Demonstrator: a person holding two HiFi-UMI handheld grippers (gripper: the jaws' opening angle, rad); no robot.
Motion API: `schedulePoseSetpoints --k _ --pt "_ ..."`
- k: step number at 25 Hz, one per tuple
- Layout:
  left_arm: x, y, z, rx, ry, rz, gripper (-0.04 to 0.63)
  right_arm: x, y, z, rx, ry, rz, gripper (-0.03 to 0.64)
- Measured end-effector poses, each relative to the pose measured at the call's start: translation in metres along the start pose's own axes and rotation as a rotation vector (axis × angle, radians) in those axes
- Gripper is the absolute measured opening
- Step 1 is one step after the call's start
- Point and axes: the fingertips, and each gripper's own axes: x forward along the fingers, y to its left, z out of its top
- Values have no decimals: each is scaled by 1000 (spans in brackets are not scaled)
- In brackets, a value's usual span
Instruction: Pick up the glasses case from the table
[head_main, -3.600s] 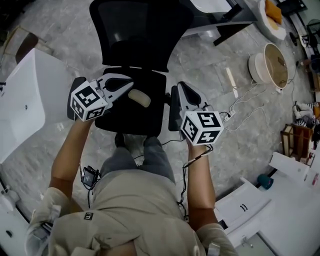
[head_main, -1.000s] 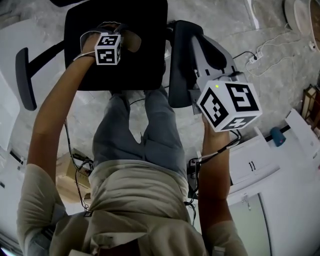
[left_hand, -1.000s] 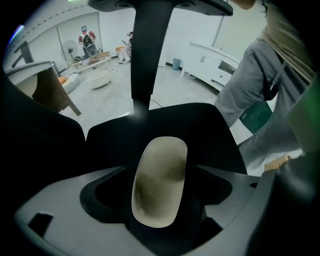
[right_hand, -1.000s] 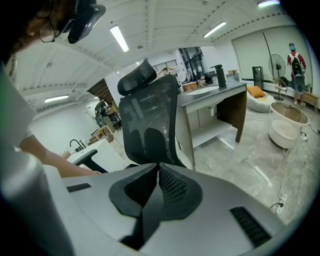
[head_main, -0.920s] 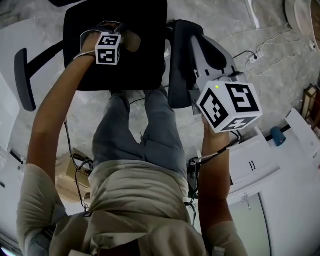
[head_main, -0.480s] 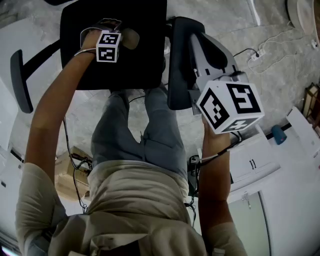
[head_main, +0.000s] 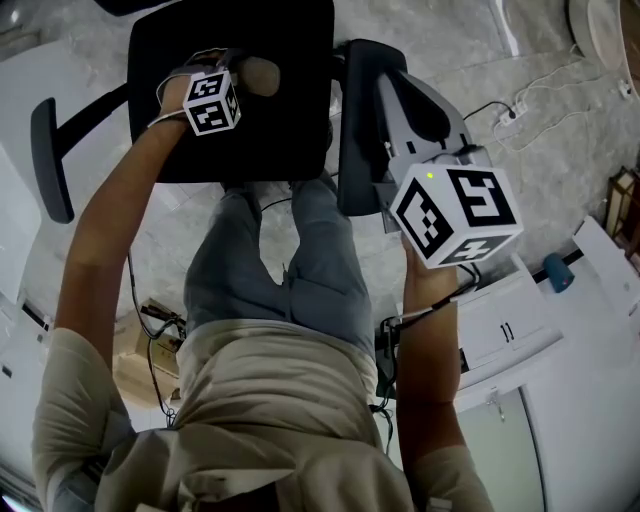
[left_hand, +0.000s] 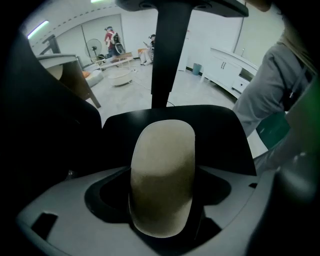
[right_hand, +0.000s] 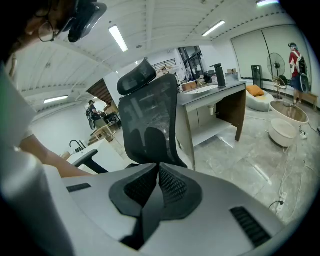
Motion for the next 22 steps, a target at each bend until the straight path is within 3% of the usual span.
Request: schedulePoseSetpoints --k 6,18,22 --pt "-48 17 16 -160 -128 111 382 -10 16 16 -9 -24 6 28" --pt "-198 34 36 -307 -342 330 383 -49 77 56 -65 -83 33 28" --pt "-261 37 46 -312 -392 398 383 -69 101 75 -77 -103 48 28"
